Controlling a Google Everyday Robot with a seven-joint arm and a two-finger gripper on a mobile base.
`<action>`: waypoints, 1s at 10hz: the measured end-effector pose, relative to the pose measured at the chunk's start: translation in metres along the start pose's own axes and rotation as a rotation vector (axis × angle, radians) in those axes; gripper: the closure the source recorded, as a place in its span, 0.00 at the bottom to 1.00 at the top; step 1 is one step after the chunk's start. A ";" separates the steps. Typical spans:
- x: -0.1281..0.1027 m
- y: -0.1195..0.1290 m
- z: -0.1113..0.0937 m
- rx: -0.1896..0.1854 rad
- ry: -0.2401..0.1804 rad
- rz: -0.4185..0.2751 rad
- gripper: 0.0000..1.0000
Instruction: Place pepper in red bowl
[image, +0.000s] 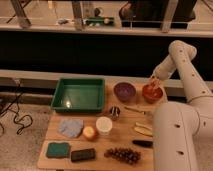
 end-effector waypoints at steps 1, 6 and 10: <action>0.000 0.000 0.000 0.000 0.000 0.000 0.80; 0.000 0.000 0.000 0.000 0.000 0.000 0.80; 0.000 0.000 0.001 0.000 -0.001 0.000 0.88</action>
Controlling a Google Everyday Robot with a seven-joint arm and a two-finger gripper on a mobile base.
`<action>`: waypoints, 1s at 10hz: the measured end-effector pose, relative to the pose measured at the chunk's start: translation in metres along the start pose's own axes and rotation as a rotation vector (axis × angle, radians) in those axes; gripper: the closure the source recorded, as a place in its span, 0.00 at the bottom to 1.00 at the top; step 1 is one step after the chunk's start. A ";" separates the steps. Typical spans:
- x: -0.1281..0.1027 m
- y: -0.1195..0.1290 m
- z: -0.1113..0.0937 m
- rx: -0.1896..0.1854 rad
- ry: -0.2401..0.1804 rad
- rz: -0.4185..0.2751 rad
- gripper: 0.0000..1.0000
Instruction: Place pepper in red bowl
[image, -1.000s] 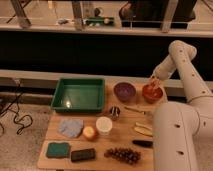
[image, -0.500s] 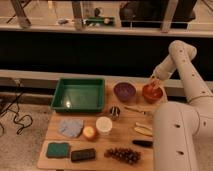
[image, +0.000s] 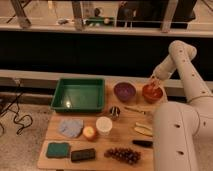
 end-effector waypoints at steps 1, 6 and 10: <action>0.000 0.000 0.000 0.000 0.000 0.000 0.96; 0.000 0.000 0.000 0.000 0.000 0.000 0.68; 0.000 0.000 0.000 0.000 0.000 0.000 0.29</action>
